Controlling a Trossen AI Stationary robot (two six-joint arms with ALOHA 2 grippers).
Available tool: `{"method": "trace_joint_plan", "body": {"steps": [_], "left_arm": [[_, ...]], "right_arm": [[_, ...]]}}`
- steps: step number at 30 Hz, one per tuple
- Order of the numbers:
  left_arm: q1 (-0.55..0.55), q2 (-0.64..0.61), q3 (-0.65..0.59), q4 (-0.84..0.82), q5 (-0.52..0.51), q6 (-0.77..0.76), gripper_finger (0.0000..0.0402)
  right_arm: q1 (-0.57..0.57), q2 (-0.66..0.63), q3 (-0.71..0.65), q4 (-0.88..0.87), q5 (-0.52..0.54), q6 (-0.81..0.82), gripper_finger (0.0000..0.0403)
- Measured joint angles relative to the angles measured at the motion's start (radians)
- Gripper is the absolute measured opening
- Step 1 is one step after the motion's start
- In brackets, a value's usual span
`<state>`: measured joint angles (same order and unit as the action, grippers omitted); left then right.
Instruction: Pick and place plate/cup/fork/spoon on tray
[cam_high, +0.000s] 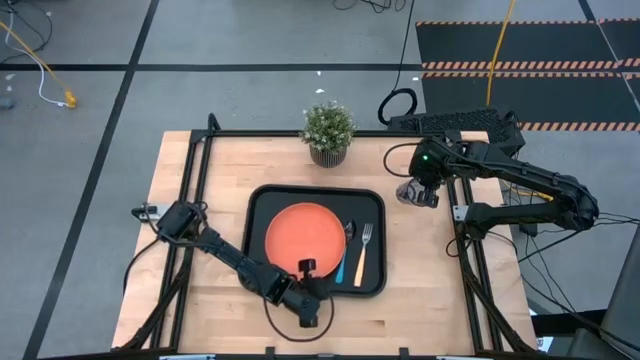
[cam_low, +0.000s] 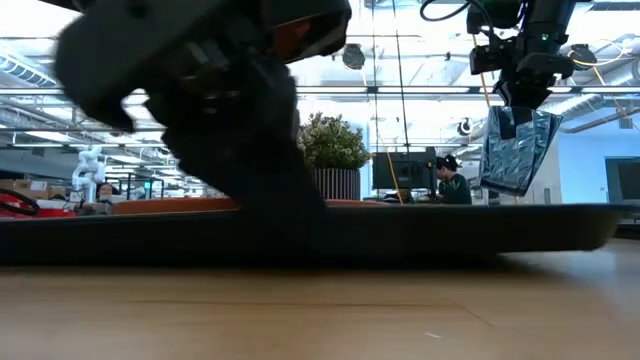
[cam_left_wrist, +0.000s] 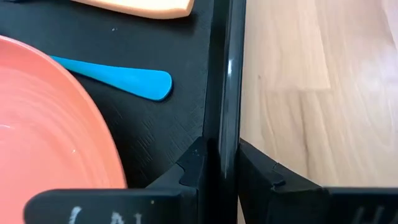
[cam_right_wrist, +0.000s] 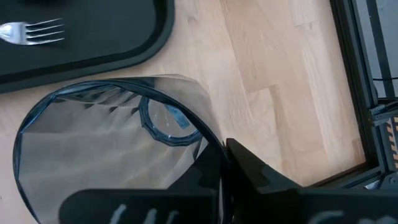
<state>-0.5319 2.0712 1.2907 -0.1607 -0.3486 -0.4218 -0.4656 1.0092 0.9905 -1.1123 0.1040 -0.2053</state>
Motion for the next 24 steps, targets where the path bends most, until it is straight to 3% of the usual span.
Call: {"method": "trace_joint_plan", "body": {"steps": [24], "left_arm": [[0.039,0.0,0.0,0.006,0.006,0.024,0.0062]], "right_arm": [[0.0,0.0,0.0,-0.044,-0.001,0.035,0.0]]}}
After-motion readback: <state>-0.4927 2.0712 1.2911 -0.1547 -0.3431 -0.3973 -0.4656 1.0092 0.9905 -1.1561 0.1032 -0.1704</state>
